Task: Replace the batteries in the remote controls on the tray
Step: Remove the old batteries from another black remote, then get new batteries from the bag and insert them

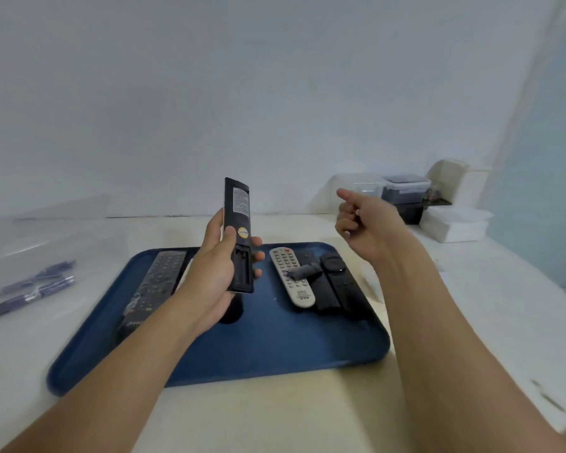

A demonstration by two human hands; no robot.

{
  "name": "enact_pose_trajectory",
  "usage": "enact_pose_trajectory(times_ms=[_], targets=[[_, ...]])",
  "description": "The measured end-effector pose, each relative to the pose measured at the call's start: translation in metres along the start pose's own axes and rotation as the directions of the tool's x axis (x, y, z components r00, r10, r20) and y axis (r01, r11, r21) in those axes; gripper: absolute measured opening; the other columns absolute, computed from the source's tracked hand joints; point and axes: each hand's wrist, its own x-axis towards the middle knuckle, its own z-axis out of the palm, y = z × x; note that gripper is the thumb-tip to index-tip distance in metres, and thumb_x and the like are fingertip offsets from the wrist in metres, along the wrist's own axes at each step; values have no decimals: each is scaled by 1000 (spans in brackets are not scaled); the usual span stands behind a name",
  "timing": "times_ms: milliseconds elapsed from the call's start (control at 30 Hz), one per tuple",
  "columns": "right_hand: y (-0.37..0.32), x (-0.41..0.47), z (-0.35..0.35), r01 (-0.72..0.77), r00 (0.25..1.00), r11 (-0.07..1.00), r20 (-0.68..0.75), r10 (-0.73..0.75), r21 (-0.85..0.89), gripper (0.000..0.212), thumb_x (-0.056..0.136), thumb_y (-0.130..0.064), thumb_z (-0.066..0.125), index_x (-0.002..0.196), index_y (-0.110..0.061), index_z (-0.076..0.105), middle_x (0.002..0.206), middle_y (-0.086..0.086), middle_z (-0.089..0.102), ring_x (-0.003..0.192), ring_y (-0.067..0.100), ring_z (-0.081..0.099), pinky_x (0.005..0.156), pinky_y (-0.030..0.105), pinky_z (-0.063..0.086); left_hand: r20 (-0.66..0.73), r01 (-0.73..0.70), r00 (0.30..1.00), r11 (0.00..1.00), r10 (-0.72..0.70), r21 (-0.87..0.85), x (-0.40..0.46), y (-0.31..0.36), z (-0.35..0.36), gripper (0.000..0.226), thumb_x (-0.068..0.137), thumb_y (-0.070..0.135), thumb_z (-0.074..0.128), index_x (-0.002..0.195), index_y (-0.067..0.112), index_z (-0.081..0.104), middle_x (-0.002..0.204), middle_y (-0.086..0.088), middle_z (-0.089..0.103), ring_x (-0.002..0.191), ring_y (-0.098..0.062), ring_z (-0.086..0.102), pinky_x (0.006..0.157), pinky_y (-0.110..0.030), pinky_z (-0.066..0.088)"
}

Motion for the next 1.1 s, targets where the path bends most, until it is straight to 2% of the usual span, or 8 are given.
enact_pose_trajectory(times_ms=[133, 300, 400, 500, 633, 800, 900, 1100], targets=[[-26, -4, -27, 107, 946, 675, -135, -295, -730, 40, 94, 6, 29, 87, -9, 66, 66, 8, 46, 45, 18, 35, 42, 26, 32, 42, 2, 999, 999, -4, 46, -5, -4, 10, 39, 111, 26, 32, 147, 39, 42, 97, -10, 69, 73, -16, 65, 60, -30, 53], [-29, 22, -60, -26, 953, 292, -112, -280, -956, 25, 98, -12, 49, 112, -1, 67, 98, 12, 68, 84, 26, 64, 78, 39, 57, 42, -4, 999, 998, 1, 67, -4, -4, 9, 40, 111, 27, 32, 147, 41, 42, 101, -10, 70, 77, -17, 66, 61, -30, 56], [-28, 20, -66, 32, 913, 109, -15, -408, -993, 25, 96, -17, 53, 100, 2, 69, 97, 12, 70, 79, 24, 59, 57, 26, 41, 33, 0, 999, 998, -2, 58, -4, -4, 9, 40, 111, 27, 33, 148, 40, 42, 99, -9, 70, 76, -17, 66, 62, -31, 55], [-26, 6, -50, 263, 788, 151, 122, -603, -953, 20, 92, -17, 56, 86, -4, 71, 83, 10, 73, 80, 27, 66, 65, 31, 50, 27, -2, 1000, 999, 1, 46, -3, -3, 9, 39, 111, 28, 34, 147, 40, 43, 100, -10, 69, 75, -17, 65, 62, -32, 54], [9, -28, 6, 535, 833, 406, 381, -401, -741, 12, 93, -19, 62, 91, -13, 72, 79, 4, 74, 72, 17, 70, 73, 39, 61, -25, -15, 1000, 1000, 15, -5, -1, 4, 6, 32, 110, 29, 40, 138, 35, 52, 95, -10, 65, 68, -17, 55, 54, -29, 47], [83, -49, 47, 710, 704, 275, 640, -308, -648, 10, 93, -15, 63, 98, -17, 72, 87, -4, 72, 83, 10, 66, 74, 18, 50, -188, -27, 982, 999, 21, -30, -3, 26, -10, 12, 104, 23, 56, 108, 16, 65, 86, -7, 62, 64, -14, 53, 50, -28, 46], [106, -59, 60, 735, 678, 223, 699, -228, -640, 14, 95, -17, 62, 105, -20, 71, 96, -11, 71, 89, -1, 63, 73, 5, 43, -279, -108, 948, 981, 150, 160, -4, 46, -47, 5, 99, 20, 62, 97, 17, 65, 79, -4, 60, 61, -15, 53, 53, -32, 47], [127, -81, 106, 808, 572, 210, 819, -54, -551, 25, 100, -13, 53, 117, -21, 69, 115, -11, 70, 100, -1, 62, 81, 5, 44, -344, -151, 870, 856, 353, 494, -19, 105, -139, 17, 94, 16, 68, 108, 26, 66, 73, 2, 54, 56, -12, 48, 56, -31, 44]])
